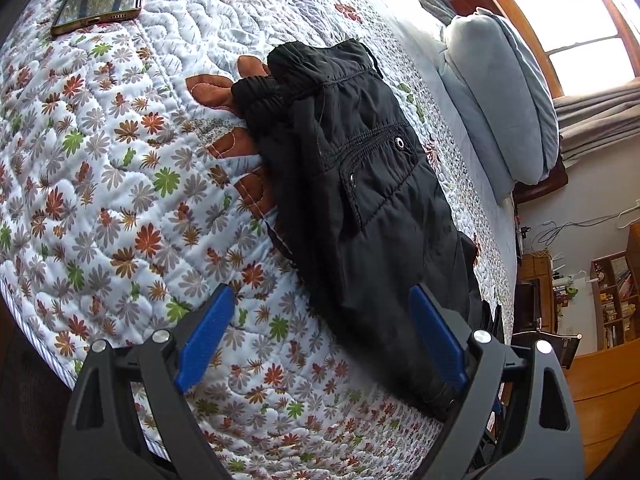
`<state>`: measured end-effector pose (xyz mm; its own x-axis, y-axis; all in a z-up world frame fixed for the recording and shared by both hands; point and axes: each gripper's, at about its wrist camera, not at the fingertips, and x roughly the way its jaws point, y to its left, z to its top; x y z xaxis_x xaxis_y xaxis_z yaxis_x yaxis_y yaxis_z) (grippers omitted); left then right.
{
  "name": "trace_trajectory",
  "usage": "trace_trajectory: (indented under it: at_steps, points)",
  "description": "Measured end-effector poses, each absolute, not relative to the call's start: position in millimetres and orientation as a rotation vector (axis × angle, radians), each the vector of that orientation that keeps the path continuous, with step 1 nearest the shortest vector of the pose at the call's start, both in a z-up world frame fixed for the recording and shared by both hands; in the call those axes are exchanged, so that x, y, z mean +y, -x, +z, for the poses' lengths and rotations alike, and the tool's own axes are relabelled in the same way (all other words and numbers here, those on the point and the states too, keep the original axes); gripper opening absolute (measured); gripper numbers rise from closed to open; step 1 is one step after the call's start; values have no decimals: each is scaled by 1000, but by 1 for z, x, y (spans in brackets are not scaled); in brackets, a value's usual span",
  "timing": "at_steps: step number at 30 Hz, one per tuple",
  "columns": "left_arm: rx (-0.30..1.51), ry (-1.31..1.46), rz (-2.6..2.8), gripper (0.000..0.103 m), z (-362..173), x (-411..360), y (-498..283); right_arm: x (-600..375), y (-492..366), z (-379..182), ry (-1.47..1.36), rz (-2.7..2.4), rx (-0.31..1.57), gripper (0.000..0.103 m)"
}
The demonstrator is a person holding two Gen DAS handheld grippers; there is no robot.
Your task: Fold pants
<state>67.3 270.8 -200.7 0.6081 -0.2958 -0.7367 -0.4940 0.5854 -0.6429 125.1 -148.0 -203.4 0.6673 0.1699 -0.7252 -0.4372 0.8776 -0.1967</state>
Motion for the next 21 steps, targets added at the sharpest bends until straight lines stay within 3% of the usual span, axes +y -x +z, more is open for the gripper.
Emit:
trace_trajectory:
  at_steps: [4, 11, 21]
  points:
    - [951, 972, 139, 89, -202, 270, -69, -157, -122, -194, 311, 373, 770, 20]
    - [949, 968, 144, 89, -201, 267, -70, -171, -99, -175, 216, 456, 774, 18]
    - [951, 974, 150, 89, -201, 259, -68, -159, -100, -197, 260, 444, 800, 22]
